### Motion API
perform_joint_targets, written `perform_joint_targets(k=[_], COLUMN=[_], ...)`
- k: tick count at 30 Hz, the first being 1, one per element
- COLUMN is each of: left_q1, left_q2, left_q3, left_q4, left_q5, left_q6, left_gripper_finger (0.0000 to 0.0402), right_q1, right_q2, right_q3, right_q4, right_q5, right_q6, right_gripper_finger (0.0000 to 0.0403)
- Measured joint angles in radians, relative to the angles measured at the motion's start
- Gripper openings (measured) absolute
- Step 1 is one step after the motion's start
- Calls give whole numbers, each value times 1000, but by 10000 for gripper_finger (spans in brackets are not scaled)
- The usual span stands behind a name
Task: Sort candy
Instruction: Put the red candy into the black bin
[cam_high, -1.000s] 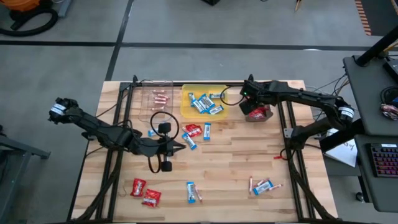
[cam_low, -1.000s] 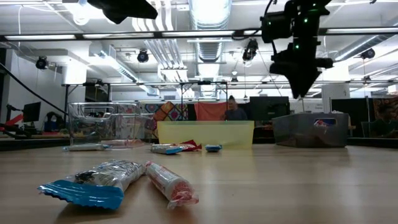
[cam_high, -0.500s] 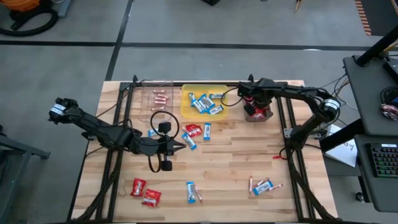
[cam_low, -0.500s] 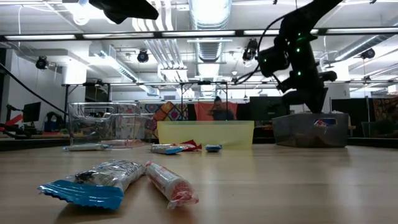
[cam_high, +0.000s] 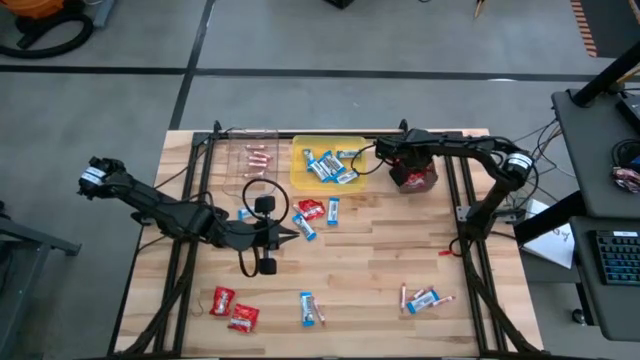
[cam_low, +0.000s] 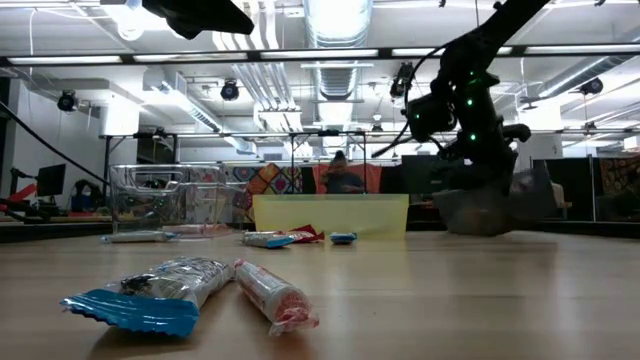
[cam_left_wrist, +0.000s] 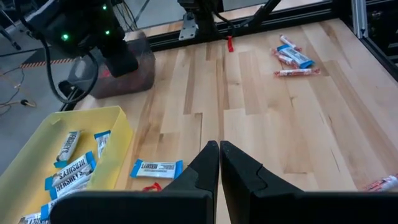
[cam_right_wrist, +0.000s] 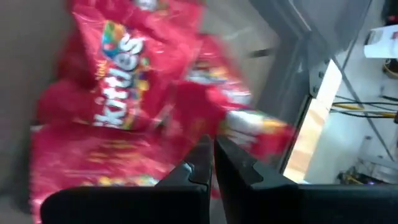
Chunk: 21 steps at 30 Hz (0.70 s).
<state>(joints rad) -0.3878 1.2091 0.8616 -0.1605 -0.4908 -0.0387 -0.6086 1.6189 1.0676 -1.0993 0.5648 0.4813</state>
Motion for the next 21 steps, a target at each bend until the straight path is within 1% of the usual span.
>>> perform_joint_targets(k=[2, 7, 14, 19, 21], left_q1=[0, 0, 0, 0, 0], left_q2=[0, 0, 0, 0, 0], left_q3=[0, 0, 0, 0, 0], left_q4=[-4, -15, -15, -14, -14], left_q5=[0, 0, 0, 0, 0], left_q6=[-3, -4, -4, -4, -4], left_gripper_finger=[0, 0, 0, 0, 0], right_q1=[0, 0, 0, -1, -1], right_q2=[1, -37, -81, -137, -169], right_q3=[-6, -6, 1, 9, 16], right_q4=[1, 7, 10, 2, -16], right_q5=[4, -35, -38, -23, -33], right_q6=[-3, -9, -22, -34, -36], right_gripper_finger=[12, 12, 12, 12, 12])
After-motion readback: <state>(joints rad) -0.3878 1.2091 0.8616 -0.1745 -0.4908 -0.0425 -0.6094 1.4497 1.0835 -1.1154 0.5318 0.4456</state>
